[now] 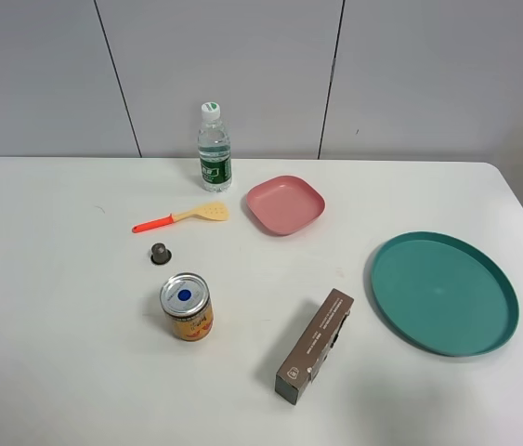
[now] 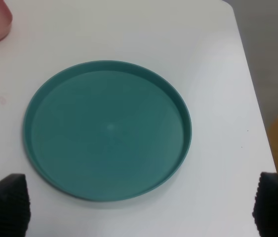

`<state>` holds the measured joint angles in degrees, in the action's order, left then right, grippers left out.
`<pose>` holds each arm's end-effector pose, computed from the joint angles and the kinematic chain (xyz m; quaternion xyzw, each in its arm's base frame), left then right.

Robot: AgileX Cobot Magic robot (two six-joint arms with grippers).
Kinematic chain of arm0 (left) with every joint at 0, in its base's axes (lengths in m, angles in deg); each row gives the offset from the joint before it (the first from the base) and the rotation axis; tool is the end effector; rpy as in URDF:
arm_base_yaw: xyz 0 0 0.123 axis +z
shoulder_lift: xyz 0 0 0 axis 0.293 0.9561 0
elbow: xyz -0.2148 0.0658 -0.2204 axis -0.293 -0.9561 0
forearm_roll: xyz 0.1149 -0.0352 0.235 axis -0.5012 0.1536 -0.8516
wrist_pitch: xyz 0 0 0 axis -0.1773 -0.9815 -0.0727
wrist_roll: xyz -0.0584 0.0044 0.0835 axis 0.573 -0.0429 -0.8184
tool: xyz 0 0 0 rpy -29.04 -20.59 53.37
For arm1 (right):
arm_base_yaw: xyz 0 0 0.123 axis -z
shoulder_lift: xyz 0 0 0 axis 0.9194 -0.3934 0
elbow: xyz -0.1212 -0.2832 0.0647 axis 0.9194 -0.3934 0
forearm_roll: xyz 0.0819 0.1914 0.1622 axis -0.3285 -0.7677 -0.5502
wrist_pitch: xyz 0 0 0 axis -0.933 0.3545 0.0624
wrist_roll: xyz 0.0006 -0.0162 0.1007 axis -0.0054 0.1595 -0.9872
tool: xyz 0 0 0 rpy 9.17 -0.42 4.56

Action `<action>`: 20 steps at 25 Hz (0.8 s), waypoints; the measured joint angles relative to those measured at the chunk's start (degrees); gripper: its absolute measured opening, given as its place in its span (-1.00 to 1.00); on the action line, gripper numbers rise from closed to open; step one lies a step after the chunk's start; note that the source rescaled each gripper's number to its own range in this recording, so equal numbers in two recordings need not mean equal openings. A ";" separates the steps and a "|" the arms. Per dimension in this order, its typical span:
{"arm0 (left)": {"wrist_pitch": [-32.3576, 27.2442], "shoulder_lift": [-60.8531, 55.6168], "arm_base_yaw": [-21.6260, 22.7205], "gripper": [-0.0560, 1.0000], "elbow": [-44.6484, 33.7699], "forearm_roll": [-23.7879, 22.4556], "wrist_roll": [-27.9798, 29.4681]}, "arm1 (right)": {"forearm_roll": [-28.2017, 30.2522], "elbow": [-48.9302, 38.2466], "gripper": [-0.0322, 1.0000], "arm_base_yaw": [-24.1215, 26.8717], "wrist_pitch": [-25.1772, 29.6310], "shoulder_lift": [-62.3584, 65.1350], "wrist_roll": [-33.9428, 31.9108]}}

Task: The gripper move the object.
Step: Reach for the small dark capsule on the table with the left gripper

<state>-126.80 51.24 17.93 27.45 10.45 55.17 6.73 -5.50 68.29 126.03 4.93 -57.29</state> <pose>-0.0161 -0.0041 0.2821 0.0267 0.8473 0.0027 0.5304 -0.0130 -0.0035 0.2729 -0.0412 0.8569 -0.0593 0.5103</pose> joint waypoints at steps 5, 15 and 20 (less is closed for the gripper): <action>0.00 0.00 0.00 1.00 0.00 0.00 0.00 | 0.00 0.00 1.00 0.00 0.00 0.00 0.00; 0.00 0.00 0.00 1.00 0.00 -0.69 0.08 | 0.00 0.00 1.00 0.00 0.00 0.00 0.00; 0.00 0.00 0.00 1.00 0.00 -0.92 0.03 | 0.00 0.00 1.00 0.00 0.00 0.00 0.00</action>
<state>-126.80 51.24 17.93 27.45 9.53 55.20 6.73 -5.50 68.29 126.03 4.93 -57.29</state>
